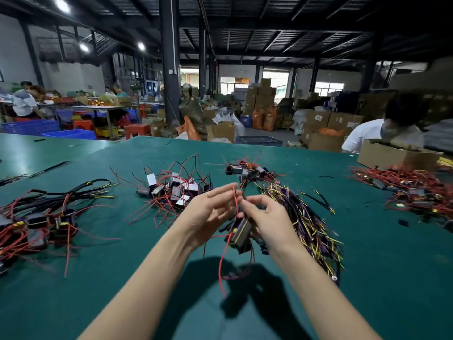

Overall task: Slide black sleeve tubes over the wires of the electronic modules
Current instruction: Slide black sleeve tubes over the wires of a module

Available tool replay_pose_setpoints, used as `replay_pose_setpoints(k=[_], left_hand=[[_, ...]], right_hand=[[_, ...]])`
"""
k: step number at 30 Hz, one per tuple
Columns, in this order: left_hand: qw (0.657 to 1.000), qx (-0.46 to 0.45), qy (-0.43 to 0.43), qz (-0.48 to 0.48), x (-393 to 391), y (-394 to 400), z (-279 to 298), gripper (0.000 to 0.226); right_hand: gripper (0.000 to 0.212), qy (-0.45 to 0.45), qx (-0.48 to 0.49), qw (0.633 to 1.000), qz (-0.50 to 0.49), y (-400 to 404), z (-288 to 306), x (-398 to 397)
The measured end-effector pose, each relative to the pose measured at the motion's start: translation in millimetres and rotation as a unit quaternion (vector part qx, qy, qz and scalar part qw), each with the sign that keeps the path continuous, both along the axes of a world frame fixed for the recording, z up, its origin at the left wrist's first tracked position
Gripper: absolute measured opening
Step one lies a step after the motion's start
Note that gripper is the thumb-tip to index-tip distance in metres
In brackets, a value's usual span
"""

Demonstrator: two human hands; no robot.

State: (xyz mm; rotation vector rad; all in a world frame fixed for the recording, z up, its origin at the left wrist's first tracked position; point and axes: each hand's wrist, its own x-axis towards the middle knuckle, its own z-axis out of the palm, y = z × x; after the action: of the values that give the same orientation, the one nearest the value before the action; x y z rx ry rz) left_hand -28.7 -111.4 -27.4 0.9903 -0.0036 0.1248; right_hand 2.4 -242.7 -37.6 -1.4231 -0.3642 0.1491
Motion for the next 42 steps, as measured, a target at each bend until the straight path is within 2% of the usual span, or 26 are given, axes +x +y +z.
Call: replay_pose_setpoints(k=[7, 11, 13, 17, 21, 24, 27, 29, 32, 35, 37, 40, 42], left_hand=[[0.995, 0.098, -0.029, 0.009, 7, 3, -34, 0.025], [0.975, 0.197, -0.031, 0.094, 7, 6, -44, 0.011], [0.966, 0.215, -0.032, 0.136, 6, 10, -47, 0.011], [0.975, 0.160, -0.015, 0.151, 2, 12, -47, 0.010], [0.989, 0.013, -0.002, 0.149, 2, 18, -42, 0.013], [0.988, -0.046, -0.002, 0.148, 4, 24, -42, 0.015], [0.992, -0.072, 0.005, 0.099, 4, 26, -42, 0.022], [0.996, -0.042, 0.001, 0.076, 3, 27, -42, 0.025], [0.992, 0.071, -0.009, 0.102, 1, 23, -46, 0.017], [0.965, 0.205, -0.020, 0.163, 1, 19, -50, 0.013], [0.944, 0.262, -0.040, 0.198, 1, 16, -53, 0.012], [0.931, 0.281, -0.068, 0.223, 1, 12, -52, 0.015], [0.936, 0.262, -0.083, 0.221, 0, 8, -50, 0.016]], right_hand=[[0.005, 0.099, 0.076, 0.992, 0.007, 9, -35, 13], [0.005, 0.090, 0.041, 0.995, -0.006, 15, -45, 18], [0.005, 0.081, 0.043, 0.996, -0.011, 16, -47, 19], [0.004, 0.074, 0.064, 0.995, -0.037, 19, -47, 16], [0.005, 0.114, 0.153, 0.978, -0.082, 13, -46, 17], [0.004, 0.133, 0.199, 0.969, -0.066, 7, -46, 19], [0.004, 0.129, 0.192, 0.972, -0.044, 5, -50, 19], [0.005, 0.116, 0.179, 0.976, -0.035, 4, -52, 20], [0.012, 0.096, 0.153, 0.984, -0.001, 4, -55, 19], [0.025, 0.032, 0.076, 0.995, 0.058, 6, -60, 14], [0.027, -0.026, 0.027, 0.995, 0.088, 8, -61, 9], [0.036, -0.062, 0.017, 0.997, 0.040, 15, -59, 4], [0.032, -0.082, 0.014, 0.996, -0.011, 18, -58, 3]])
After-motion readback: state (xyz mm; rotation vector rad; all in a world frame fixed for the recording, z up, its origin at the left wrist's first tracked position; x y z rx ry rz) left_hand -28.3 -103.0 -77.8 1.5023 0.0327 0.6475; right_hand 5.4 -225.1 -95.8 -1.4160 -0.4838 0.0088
